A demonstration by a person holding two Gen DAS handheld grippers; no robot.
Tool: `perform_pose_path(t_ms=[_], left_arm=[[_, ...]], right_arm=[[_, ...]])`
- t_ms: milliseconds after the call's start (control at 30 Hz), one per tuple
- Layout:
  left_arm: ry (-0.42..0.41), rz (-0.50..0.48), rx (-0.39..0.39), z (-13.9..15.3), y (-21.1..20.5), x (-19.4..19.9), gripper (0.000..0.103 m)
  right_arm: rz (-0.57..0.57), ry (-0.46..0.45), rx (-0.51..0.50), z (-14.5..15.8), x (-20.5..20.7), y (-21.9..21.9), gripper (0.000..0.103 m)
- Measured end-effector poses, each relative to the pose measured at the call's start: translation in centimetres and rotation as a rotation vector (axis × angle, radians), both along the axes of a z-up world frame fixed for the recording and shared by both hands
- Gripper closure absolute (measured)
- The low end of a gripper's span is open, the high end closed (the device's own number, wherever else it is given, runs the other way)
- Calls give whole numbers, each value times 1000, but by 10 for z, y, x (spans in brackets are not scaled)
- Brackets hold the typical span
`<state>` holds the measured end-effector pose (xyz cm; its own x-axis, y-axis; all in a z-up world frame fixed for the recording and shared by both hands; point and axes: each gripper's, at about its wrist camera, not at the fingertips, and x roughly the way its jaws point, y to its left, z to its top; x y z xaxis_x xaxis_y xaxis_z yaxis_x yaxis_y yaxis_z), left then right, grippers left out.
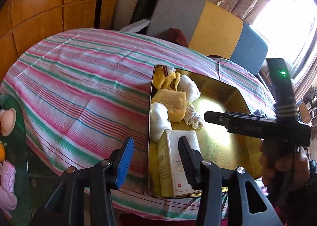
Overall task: Organize objects
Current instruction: 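Carry the white rope bundle into the tray with the right tool and open it, then move both open tools back over the items on the cloth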
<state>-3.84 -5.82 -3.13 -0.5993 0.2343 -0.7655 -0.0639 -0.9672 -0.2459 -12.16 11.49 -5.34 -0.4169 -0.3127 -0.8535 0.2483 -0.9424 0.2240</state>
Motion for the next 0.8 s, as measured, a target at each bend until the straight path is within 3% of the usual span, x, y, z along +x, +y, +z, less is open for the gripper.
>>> perform_pose_path(t_ms=[400, 800], left_arm=[[48, -90, -51, 19, 32, 13, 56], [42, -219, -117, 25, 88, 17, 56]], right_arm=[[-37, 134, 21, 43, 58, 58, 16], [-284, 200, 48, 62, 90, 189, 11]])
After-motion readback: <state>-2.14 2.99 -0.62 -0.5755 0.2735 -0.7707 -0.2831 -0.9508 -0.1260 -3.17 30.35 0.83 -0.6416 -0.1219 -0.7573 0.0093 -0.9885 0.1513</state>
